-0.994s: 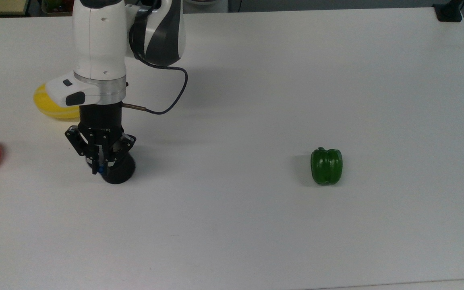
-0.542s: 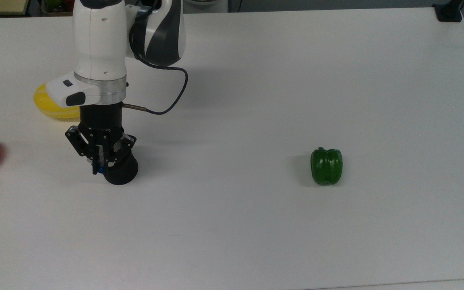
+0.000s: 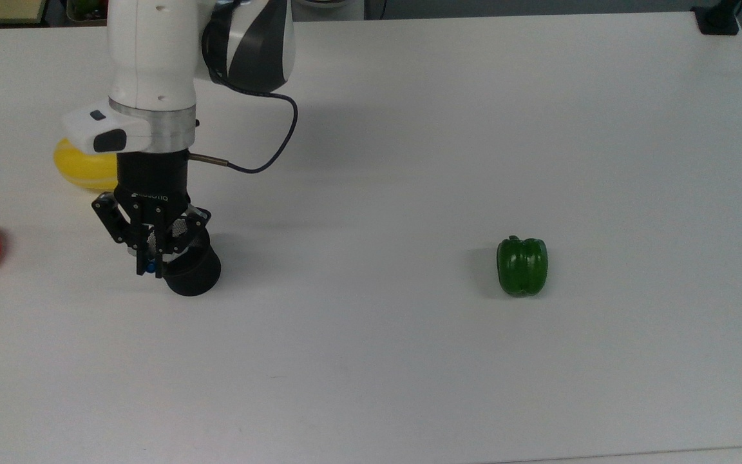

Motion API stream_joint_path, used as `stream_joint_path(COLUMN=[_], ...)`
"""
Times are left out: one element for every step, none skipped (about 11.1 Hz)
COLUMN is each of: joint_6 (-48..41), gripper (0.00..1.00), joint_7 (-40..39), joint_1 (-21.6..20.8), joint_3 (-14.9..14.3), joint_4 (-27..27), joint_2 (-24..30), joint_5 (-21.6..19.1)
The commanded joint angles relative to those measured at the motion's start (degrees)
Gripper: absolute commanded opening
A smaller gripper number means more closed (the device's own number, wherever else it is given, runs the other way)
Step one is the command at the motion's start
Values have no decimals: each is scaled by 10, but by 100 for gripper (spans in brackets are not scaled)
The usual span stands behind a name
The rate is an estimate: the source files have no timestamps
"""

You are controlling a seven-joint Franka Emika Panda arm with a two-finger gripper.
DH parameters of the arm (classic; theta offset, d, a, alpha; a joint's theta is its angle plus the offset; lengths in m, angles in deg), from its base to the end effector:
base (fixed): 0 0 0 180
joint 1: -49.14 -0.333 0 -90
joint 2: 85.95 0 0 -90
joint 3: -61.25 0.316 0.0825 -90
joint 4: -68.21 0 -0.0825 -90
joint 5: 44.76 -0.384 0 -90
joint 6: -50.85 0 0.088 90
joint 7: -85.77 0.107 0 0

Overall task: Take marker pen
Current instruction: 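Lift the marker straight up out of the pen cup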

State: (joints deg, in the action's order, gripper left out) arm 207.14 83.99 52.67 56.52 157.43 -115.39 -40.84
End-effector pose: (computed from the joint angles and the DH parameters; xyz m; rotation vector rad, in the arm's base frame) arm 0.7328 -0.0921 0.4257 2.8471 -0.0503 0.9572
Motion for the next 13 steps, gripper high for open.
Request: stream_joint_path(joint_6=[-2, -1, -1, 0, -1, -1, -6, -37, -68, -111, -160, -212, -250], gripper=[2, 2, 2, 2, 2, 2, 2, 2, 2, 2, 2, 2, 2], joint_7=[13, 18, 20, 21, 22, 29, 43, 50, 51, 51, 51, 52, 51], joint_1=[-4, -4, -4, -4, -5, -5, -9, -20, -29, -49, -66, -81, -91], joint_3=[-1, 1, 1, 2, 2, 4, 7, 8, 8, 8, 9, 9, 9], joint_4=[13, 12, 11, 11, 10, 11, 13, 10, 9, 9, 9, 9, 9], joint_2=[60, 71, 81, 86, 89, 95, 99, 103, 111, 122, 133, 146, 152], joint_5=[-5, -5, -5, -5, -5, -6, -6, -6, -5, -6, -6, -6, -6])
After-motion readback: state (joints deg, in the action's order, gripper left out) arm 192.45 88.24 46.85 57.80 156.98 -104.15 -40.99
